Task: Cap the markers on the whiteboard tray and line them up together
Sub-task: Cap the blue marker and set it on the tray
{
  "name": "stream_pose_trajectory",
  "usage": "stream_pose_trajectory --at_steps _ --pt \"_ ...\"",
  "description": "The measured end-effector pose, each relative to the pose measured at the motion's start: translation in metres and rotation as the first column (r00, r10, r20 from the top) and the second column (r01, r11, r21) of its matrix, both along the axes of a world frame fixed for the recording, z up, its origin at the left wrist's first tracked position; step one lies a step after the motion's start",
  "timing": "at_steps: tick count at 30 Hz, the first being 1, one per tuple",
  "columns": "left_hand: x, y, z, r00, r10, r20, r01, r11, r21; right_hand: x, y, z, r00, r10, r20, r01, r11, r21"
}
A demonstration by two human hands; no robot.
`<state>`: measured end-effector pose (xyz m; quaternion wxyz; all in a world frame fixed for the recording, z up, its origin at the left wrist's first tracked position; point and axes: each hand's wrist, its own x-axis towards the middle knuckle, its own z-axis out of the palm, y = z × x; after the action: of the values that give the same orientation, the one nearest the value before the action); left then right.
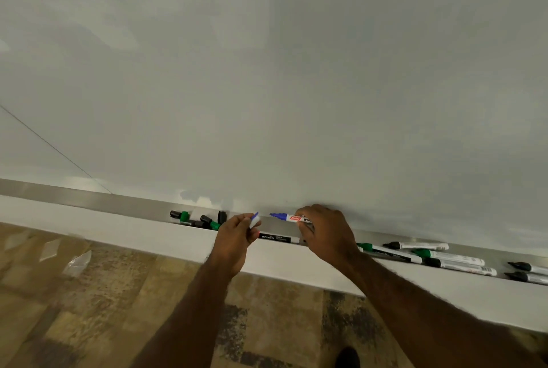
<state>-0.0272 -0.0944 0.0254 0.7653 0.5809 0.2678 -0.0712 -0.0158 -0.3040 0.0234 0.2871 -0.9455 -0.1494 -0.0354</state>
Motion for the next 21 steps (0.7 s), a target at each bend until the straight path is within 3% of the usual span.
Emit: stream_pose_trajectory --at_steps 7,10,16,21 --pt "-0.013 -0.006 -0.013 0.998 -0.058 -0.001 0.057 0.981 0.183 -0.004 0.002 -0.012 0.999 -0.032 -0.040 0.030 0.998 -0.047" --pt "-0.007 -0.003 -0.017 0.995 -0.092 0.029 0.077 0.941 0.329 -0.003 0.010 -0.015 0.994 -0.085 -0.065 0.081 0.994 -0.071" --pt "0.006 0.015 -0.023 0.977 -0.210 0.042 0.169 0.877 0.449 -0.004 0.035 -0.012 0.979 -0.184 -0.085 0.177 0.981 -0.077" --pt "0.020 0.038 -0.025 0.970 -0.242 0.035 0.213 0.905 0.368 -0.004 0.056 -0.009 0.965 -0.241 -0.100 0.233 0.969 -0.087"
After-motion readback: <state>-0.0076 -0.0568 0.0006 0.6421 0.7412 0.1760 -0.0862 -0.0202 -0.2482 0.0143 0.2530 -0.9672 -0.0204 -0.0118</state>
